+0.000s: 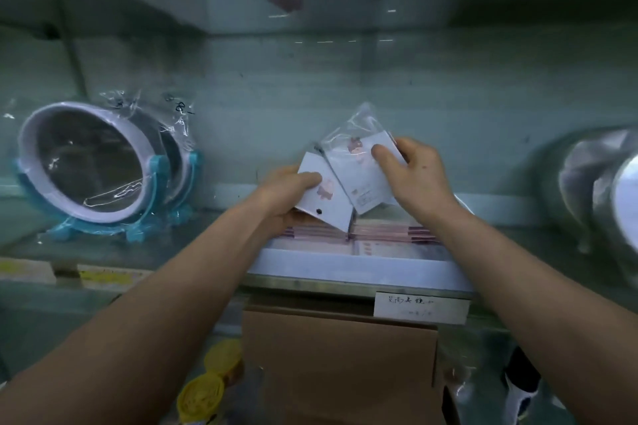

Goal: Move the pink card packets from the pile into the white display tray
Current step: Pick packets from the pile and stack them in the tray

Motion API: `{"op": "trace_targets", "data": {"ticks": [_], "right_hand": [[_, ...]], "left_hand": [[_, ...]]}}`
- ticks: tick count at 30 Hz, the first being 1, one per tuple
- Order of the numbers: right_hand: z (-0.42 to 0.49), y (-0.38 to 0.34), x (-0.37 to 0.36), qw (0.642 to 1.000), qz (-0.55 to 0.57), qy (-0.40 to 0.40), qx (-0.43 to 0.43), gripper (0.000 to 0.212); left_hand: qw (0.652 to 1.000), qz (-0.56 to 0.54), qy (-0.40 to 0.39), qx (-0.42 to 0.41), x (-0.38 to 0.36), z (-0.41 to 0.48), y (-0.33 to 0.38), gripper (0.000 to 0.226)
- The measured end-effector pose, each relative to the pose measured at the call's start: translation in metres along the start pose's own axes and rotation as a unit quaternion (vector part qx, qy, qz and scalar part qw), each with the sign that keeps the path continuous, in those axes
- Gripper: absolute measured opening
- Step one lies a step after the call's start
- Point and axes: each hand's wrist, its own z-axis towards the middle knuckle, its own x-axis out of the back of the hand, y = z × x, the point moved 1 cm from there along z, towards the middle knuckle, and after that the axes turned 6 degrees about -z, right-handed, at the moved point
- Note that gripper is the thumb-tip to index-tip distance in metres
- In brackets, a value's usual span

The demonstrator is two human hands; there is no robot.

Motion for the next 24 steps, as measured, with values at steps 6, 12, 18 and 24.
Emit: {"op": "trace_targets", "data": {"ticks": [6, 12, 18, 24], "right_hand": [[-0.001, 0.009, -0.004, 0.999, -0.009, -0.010, -0.050, 0.020], [-0.010, -0.001, -0.002, 0.997, 0.036, 0.024, 0.067, 0.023], [-0.011, 0.010, -0.006, 0.990, -0.071, -0.051, 0.109, 0.030], [-0.021, 0.003, -0.012, 0.977, -0.067, -0.187, 0.073, 0.034]], "left_hand": [[1.000, 0.004, -0.020, 0.011, 0.002, -0.003, -0.005, 0.015], [1.000, -0.026, 0.001, 0.008, 0.006, -0.008, -0.003, 0.012], [0.997, -0.073, 0.035, -0.004, 0.005, -0.013, -0.001, 0.019], [0.999, -0.045, -0.004, 0.019, 0.004, -0.017, -0.004, 0.014]]}}
